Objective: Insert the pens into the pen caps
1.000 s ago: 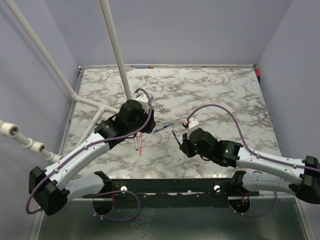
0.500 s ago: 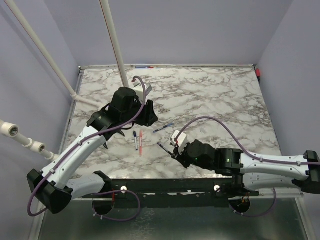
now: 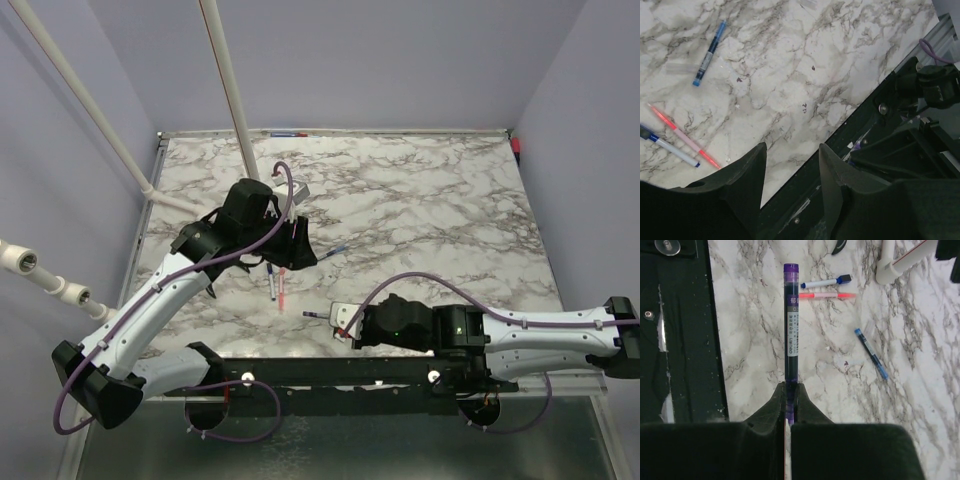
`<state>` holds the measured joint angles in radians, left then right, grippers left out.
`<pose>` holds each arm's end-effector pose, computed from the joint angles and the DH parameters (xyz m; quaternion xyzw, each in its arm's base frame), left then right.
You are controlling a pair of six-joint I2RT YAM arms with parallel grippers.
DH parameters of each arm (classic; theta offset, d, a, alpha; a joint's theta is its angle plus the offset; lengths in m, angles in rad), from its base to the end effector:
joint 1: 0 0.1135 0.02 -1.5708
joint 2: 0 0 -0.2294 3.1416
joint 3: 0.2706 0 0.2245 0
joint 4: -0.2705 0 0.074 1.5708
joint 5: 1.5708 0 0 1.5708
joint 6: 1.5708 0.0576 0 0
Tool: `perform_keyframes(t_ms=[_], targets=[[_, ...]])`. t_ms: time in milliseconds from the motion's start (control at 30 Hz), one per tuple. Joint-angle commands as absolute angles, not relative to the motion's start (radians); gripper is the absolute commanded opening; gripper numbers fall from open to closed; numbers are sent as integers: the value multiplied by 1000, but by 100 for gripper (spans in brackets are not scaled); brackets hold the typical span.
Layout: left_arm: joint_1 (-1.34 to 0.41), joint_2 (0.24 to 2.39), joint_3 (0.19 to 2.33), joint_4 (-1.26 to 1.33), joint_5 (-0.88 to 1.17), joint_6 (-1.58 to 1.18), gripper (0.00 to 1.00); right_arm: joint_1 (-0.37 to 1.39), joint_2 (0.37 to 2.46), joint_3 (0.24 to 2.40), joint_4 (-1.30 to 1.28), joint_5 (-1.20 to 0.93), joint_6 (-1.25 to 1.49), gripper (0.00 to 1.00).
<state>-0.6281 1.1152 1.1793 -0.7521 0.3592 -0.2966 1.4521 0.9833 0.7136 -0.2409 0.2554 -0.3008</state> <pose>0.1742 -0.1515 0.3120 0.2221 0.8648 -0.3321 0.3042 0.0418 0.2272 0.2413 -0.6164 0.5970 0.1809 0.4805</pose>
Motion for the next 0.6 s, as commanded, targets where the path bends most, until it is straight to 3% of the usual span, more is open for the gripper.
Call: perform_keyframes(t_ms=[0,567], targets=[[-625,1082,1140,-810,493,-296,47,1458,987,760,-279,233,-495,1],[-716,1037,1023,-790,653,-331,48,1458,1025,839,-384,294,-724,1]])
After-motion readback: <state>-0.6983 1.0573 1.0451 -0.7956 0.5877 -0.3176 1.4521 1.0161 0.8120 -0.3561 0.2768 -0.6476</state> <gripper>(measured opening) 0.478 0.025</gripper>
